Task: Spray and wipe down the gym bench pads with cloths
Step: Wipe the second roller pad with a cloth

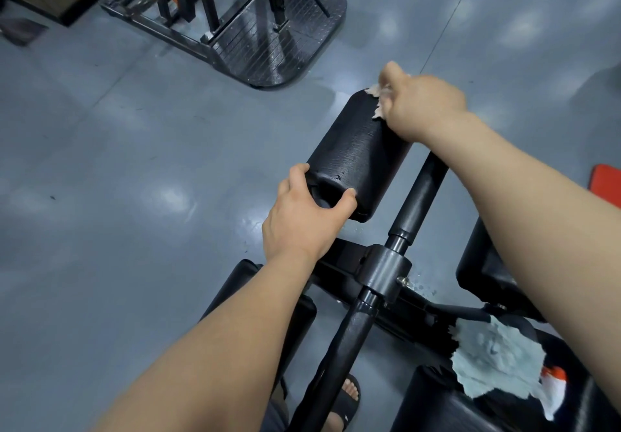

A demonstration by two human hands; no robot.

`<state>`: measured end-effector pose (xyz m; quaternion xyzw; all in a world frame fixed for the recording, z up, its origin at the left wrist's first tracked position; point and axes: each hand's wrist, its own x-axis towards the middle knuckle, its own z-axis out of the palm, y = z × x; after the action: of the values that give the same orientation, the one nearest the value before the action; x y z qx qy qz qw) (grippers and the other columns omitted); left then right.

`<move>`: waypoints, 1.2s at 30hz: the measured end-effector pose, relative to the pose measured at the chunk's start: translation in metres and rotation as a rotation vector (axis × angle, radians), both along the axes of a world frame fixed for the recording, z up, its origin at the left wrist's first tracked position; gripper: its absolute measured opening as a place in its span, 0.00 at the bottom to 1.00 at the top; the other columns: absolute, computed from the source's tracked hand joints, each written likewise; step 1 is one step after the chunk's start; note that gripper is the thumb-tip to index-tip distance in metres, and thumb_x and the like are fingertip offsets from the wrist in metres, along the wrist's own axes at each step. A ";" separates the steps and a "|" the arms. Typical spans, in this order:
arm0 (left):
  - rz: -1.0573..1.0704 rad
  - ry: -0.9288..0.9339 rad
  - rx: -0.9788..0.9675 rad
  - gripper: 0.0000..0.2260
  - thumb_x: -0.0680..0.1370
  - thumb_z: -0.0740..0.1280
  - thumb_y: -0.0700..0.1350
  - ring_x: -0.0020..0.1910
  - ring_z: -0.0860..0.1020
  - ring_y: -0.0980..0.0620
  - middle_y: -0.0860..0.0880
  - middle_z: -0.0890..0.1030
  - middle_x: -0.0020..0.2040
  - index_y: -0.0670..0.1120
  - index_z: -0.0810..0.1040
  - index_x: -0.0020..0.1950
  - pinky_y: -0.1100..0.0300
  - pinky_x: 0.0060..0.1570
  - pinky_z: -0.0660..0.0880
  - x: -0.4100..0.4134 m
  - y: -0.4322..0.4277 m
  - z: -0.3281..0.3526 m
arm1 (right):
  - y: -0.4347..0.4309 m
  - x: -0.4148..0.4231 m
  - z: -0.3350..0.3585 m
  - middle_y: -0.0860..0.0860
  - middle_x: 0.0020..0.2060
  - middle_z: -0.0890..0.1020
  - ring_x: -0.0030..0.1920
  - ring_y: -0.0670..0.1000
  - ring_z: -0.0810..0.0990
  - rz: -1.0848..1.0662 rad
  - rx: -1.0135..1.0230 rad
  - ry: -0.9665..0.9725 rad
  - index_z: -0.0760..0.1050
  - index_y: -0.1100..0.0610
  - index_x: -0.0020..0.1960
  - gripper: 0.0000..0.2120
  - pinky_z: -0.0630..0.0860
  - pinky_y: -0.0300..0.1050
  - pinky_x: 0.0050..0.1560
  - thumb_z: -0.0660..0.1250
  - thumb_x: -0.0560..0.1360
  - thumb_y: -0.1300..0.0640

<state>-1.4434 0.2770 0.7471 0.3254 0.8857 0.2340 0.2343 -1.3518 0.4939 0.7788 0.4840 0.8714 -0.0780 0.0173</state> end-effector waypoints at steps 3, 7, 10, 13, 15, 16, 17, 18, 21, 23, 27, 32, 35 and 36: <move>0.000 0.002 0.000 0.35 0.69 0.66 0.73 0.57 0.78 0.51 0.58 0.75 0.65 0.61 0.62 0.71 0.49 0.57 0.75 0.000 0.000 -0.001 | -0.002 -0.001 0.000 0.59 0.52 0.76 0.49 0.63 0.74 -0.015 -0.007 -0.019 0.65 0.55 0.60 0.11 0.67 0.53 0.44 0.51 0.84 0.50; -0.003 0.007 -0.004 0.35 0.70 0.66 0.72 0.58 0.78 0.51 0.57 0.75 0.66 0.60 0.62 0.71 0.51 0.54 0.73 0.000 0.000 -0.001 | -0.037 0.000 0.009 0.60 0.57 0.78 0.57 0.63 0.77 0.207 -0.088 0.009 0.63 0.51 0.53 0.07 0.69 0.51 0.46 0.56 0.81 0.48; -0.009 0.012 -0.012 0.34 0.70 0.66 0.72 0.55 0.77 0.51 0.57 0.76 0.65 0.59 0.62 0.71 0.51 0.52 0.74 0.000 0.000 -0.001 | -0.063 0.003 0.018 0.49 0.45 0.74 0.54 0.61 0.77 0.377 -0.162 -0.022 0.63 0.51 0.53 0.08 0.75 0.52 0.48 0.57 0.79 0.48; -0.001 0.007 -0.010 0.34 0.70 0.66 0.72 0.51 0.75 0.52 0.57 0.77 0.63 0.59 0.62 0.70 0.50 0.53 0.75 0.000 0.000 0.000 | -0.060 0.007 0.016 0.47 0.42 0.76 0.51 0.59 0.78 0.410 -0.095 -0.021 0.70 0.49 0.58 0.11 0.76 0.51 0.43 0.60 0.79 0.46; -0.001 0.011 -0.005 0.35 0.69 0.66 0.73 0.54 0.78 0.51 0.58 0.77 0.63 0.60 0.62 0.70 0.49 0.55 0.76 0.000 0.000 0.000 | -0.045 0.006 0.013 0.52 0.49 0.80 0.53 0.61 0.78 0.304 -0.051 -0.007 0.71 0.49 0.59 0.12 0.71 0.49 0.42 0.60 0.80 0.44; -0.003 0.012 -0.003 0.35 0.68 0.66 0.73 0.55 0.78 0.51 0.58 0.77 0.63 0.60 0.62 0.70 0.48 0.56 0.76 0.000 0.000 0.000 | -0.036 0.006 0.012 0.54 0.51 0.80 0.53 0.62 0.78 0.233 -0.033 0.000 0.71 0.50 0.59 0.13 0.70 0.50 0.42 0.59 0.81 0.44; -0.005 0.010 -0.001 0.35 0.68 0.66 0.73 0.56 0.78 0.51 0.58 0.76 0.64 0.60 0.62 0.70 0.48 0.56 0.76 0.000 0.000 0.000 | -0.028 0.006 0.012 0.56 0.52 0.80 0.54 0.62 0.78 0.163 -0.017 0.006 0.71 0.51 0.59 0.13 0.69 0.50 0.42 0.59 0.81 0.44; -0.007 0.008 0.002 0.36 0.68 0.66 0.73 0.57 0.78 0.51 0.58 0.75 0.65 0.60 0.62 0.70 0.48 0.57 0.76 0.000 0.000 0.000 | -0.024 0.005 0.012 0.56 0.52 0.80 0.53 0.63 0.78 0.113 -0.003 0.006 0.71 0.51 0.58 0.12 0.68 0.50 0.42 0.59 0.82 0.44; -0.019 0.011 0.009 0.38 0.68 0.67 0.73 0.60 0.78 0.51 0.59 0.73 0.69 0.60 0.61 0.73 0.49 0.58 0.75 0.000 -0.001 0.000 | -0.029 0.002 0.009 0.55 0.50 0.81 0.52 0.62 0.78 0.178 -0.017 0.012 0.72 0.50 0.58 0.10 0.69 0.50 0.42 0.60 0.80 0.47; -0.033 0.016 0.002 0.42 0.68 0.67 0.73 0.65 0.76 0.51 0.58 0.69 0.73 0.58 0.58 0.77 0.50 0.60 0.74 -0.001 -0.001 -0.001 | -0.043 0.000 0.011 0.51 0.45 0.79 0.51 0.60 0.77 0.298 -0.078 0.043 0.72 0.49 0.57 0.09 0.72 0.50 0.42 0.62 0.79 0.47; -0.057 0.029 -0.025 0.47 0.68 0.66 0.75 0.67 0.75 0.51 0.58 0.65 0.76 0.56 0.56 0.81 0.51 0.60 0.73 -0.002 0.000 -0.003 | -0.063 0.004 0.018 0.42 0.36 0.75 0.46 0.53 0.75 0.485 -0.226 0.013 0.73 0.47 0.57 0.09 0.77 0.52 0.45 0.64 0.78 0.46; -0.042 0.015 -0.015 0.44 0.66 0.67 0.75 0.65 0.76 0.52 0.59 0.70 0.72 0.59 0.60 0.77 0.51 0.59 0.74 -0.002 0.000 -0.003 | -0.050 0.014 0.012 0.47 0.45 0.76 0.51 0.57 0.78 0.378 -0.126 0.007 0.69 0.41 0.61 0.12 0.76 0.52 0.46 0.63 0.79 0.42; -0.030 -0.002 -0.014 0.42 0.64 0.68 0.75 0.60 0.78 0.52 0.59 0.75 0.66 0.60 0.62 0.73 0.48 0.58 0.76 -0.002 0.000 -0.003 | -0.052 0.015 0.010 0.48 0.46 0.73 0.51 0.56 0.77 0.365 -0.138 0.028 0.68 0.41 0.61 0.12 0.77 0.53 0.48 0.63 0.79 0.44; -0.029 -0.004 -0.017 0.42 0.64 0.68 0.75 0.59 0.78 0.52 0.59 0.76 0.65 0.60 0.62 0.73 0.48 0.57 0.77 -0.002 0.001 -0.002 | -0.057 0.014 0.010 0.48 0.46 0.74 0.51 0.55 0.77 0.420 -0.179 0.031 0.68 0.42 0.60 0.12 0.78 0.55 0.49 0.64 0.79 0.44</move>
<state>-1.4457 0.2777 0.7446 0.3359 0.8823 0.2239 0.2422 -1.3380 0.4365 0.7884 0.2871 0.9429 -0.1569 0.0626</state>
